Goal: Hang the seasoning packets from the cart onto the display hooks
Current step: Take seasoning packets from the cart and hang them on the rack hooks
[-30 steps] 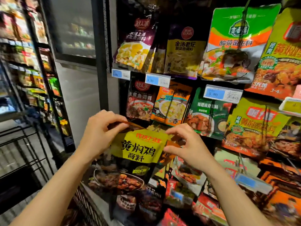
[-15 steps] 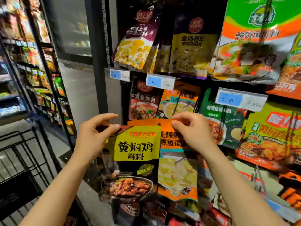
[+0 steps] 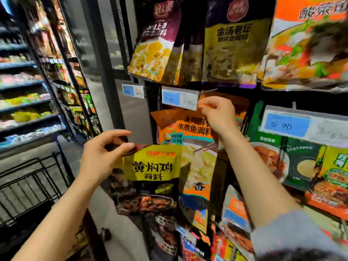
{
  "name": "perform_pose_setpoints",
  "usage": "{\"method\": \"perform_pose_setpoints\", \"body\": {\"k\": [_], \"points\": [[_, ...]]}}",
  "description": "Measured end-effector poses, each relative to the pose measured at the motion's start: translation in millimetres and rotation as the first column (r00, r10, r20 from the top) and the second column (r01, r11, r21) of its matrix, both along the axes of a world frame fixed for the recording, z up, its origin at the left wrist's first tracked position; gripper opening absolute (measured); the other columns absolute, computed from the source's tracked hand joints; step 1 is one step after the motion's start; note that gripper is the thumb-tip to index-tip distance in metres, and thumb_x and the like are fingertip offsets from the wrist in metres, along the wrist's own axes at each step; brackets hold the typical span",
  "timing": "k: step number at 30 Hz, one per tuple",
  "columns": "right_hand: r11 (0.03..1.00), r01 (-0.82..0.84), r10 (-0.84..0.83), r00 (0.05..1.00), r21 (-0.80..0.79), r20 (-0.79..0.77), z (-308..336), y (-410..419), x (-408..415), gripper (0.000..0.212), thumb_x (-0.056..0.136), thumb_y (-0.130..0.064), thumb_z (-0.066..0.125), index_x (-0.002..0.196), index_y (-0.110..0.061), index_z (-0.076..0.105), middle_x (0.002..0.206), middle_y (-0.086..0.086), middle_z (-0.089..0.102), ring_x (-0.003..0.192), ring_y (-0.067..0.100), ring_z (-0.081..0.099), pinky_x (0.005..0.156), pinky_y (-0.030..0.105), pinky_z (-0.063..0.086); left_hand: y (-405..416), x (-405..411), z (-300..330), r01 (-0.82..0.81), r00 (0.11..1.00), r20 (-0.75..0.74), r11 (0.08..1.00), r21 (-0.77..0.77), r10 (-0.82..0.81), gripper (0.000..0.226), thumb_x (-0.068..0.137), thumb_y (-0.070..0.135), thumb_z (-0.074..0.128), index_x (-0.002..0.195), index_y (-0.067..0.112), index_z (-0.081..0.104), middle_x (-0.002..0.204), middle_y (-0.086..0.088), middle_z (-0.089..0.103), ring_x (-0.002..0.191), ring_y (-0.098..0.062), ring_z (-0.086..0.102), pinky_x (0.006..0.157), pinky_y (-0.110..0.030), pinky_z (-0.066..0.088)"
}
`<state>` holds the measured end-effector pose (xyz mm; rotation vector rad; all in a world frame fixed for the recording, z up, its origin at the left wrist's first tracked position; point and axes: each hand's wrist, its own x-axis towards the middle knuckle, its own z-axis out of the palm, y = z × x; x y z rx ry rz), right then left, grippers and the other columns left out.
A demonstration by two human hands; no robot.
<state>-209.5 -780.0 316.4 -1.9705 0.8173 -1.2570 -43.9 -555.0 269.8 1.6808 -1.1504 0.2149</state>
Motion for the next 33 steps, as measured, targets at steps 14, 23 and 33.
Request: {"method": "perform_pose_setpoints", "body": {"k": [14,23,33], "points": [[0.986,-0.165,0.165,0.986,-0.003,-0.015,0.0,-9.7,-5.4,0.017,0.069,-0.024,0.064,0.082,-0.021,0.075,0.082,-0.003,0.07,0.084,0.019,0.065,0.081,0.041,0.053,-11.6,-10.7,-1.2,-0.02,1.0,0.012,0.999,-0.03,0.02,0.027,0.077,0.018,0.075,0.091,0.039,0.065,0.083,0.018,0.066,0.073,0.006,0.06,0.065,-0.004,0.04],[0.953,-0.187,0.148,0.973,0.239,0.175,10.1,-10.1,-0.9,0.014,0.073,-0.01,0.068,0.064,-0.019,0.073,0.067,0.005,0.07,0.069,0.024,0.068,0.066,0.039,0.055,-9.7,-10.1,-4.1,-0.015,1.0,-0.004,0.998,-0.058,0.015,0.027,0.077,0.02,0.075,0.093,0.04,0.066,0.084,0.014,0.067,0.072,0.001,0.06,0.06,-0.013,0.046],[0.913,-0.202,0.1,0.953,0.353,0.286,10.9,-4.4,5.6,0.015,0.068,0.0,0.07,0.06,-0.012,0.072,0.062,0.006,0.07,0.063,0.022,0.067,0.062,0.037,0.053,-3.0,-8.0,-2.2,0.026,0.999,-0.022,0.993,-0.112,-0.028,0.029,0.076,0.021,0.075,0.092,0.044,0.066,0.083,0.014,0.067,0.073,0.0,0.06,0.064,-0.016,0.048]]}}
